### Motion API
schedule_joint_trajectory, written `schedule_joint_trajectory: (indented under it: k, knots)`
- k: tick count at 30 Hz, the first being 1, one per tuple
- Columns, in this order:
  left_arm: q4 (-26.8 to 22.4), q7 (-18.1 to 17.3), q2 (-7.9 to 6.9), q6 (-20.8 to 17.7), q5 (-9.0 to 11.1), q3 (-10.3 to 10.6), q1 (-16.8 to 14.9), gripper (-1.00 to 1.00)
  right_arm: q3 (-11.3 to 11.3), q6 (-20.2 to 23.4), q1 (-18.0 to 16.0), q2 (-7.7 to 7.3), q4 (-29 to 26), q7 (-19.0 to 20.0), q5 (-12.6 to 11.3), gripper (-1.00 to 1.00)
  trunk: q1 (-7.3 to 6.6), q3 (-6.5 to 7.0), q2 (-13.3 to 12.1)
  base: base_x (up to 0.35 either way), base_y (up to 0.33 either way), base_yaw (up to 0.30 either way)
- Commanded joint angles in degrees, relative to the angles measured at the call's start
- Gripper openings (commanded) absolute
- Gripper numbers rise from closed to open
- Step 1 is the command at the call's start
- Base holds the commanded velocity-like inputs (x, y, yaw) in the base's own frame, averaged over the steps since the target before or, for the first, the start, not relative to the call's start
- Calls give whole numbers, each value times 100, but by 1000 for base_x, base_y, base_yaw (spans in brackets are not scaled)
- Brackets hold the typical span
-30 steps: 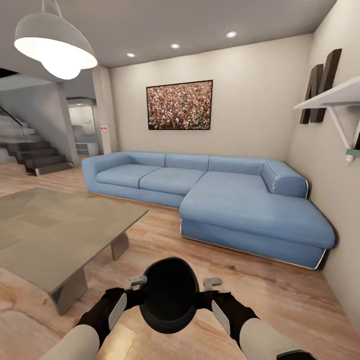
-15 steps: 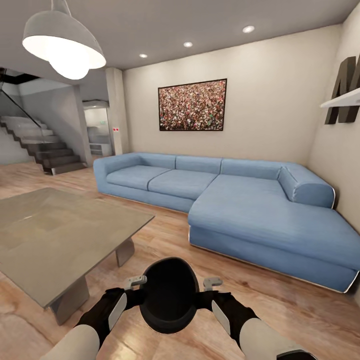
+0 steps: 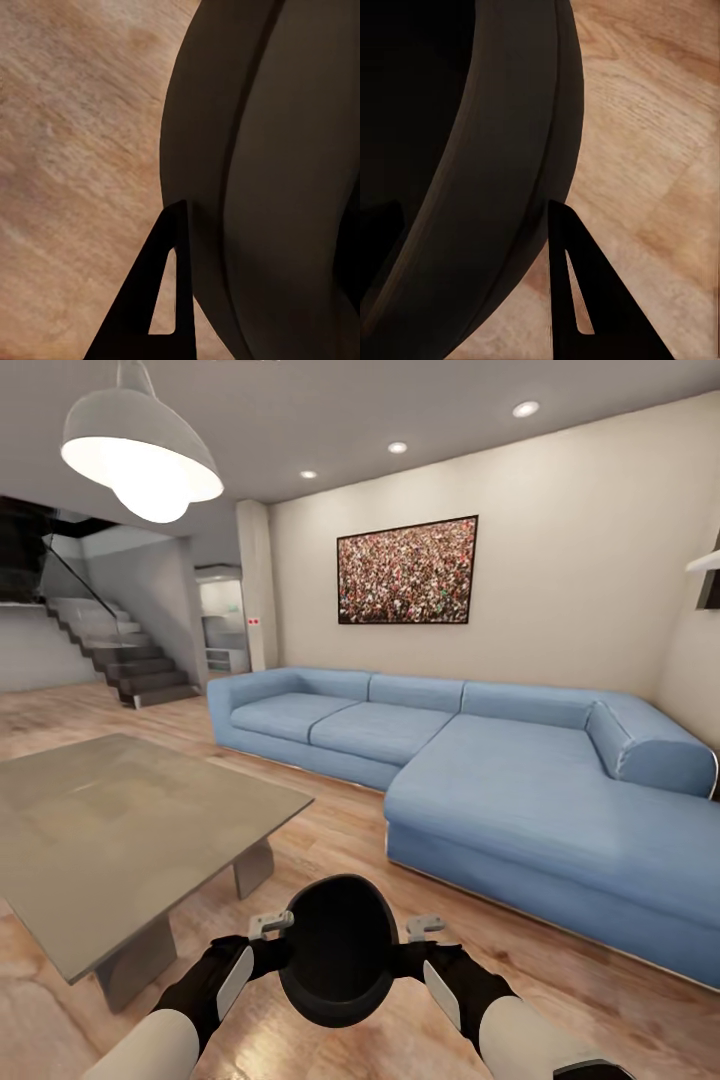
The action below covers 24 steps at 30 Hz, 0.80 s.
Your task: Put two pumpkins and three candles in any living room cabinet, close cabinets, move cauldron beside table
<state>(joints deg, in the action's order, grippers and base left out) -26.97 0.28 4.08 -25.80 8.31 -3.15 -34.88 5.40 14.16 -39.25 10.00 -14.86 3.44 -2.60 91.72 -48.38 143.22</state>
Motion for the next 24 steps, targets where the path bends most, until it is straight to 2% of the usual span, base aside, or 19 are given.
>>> schedule_joint_trajectory:
  k: [1, 7, 24]
  knots:
    - [-10, -2, 5, -39, 28, -37, -1, -100, -30, 34, -4, 0, -96, 210, -136, -100, -2, -2, 4, 16, -256, 236]
    - [-10, -2, 5, -39, 27, -37, -1, -100, -30, 36, -4, 0, -96, 210, -136, -100, -2, 23, 4, 4, -153, 236]
    - [-10, -2, 5, -39, 30, -37, -1, -100, -30, 39, -4, 0, -96, 210, -136, -100, -2, 91, 4, 0, -5, 236]
